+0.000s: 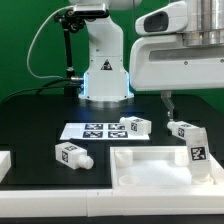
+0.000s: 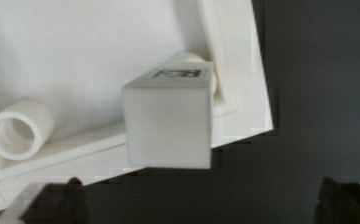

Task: Assemble one leg

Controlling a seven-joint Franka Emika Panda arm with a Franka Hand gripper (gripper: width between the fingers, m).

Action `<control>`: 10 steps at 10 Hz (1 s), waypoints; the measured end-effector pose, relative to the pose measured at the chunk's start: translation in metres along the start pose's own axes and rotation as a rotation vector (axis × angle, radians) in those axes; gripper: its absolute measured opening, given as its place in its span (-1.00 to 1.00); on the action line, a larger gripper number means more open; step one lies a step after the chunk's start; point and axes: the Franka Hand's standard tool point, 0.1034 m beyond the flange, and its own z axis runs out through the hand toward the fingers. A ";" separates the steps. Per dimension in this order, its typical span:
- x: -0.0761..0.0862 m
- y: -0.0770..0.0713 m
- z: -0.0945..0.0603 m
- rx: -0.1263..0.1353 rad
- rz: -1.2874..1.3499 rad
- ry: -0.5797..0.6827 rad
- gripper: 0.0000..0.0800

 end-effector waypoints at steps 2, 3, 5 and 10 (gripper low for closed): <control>-0.002 0.008 0.005 0.004 0.017 -0.028 0.62; -0.004 0.016 0.012 0.004 0.042 -0.055 0.62; -0.006 0.008 0.023 0.004 0.058 -0.050 0.62; -0.013 -0.008 0.046 -0.032 0.139 -0.046 0.62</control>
Offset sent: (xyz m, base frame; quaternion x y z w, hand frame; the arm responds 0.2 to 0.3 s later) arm -0.0013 0.0213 -0.0244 0.0502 -0.0522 0.0337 0.9968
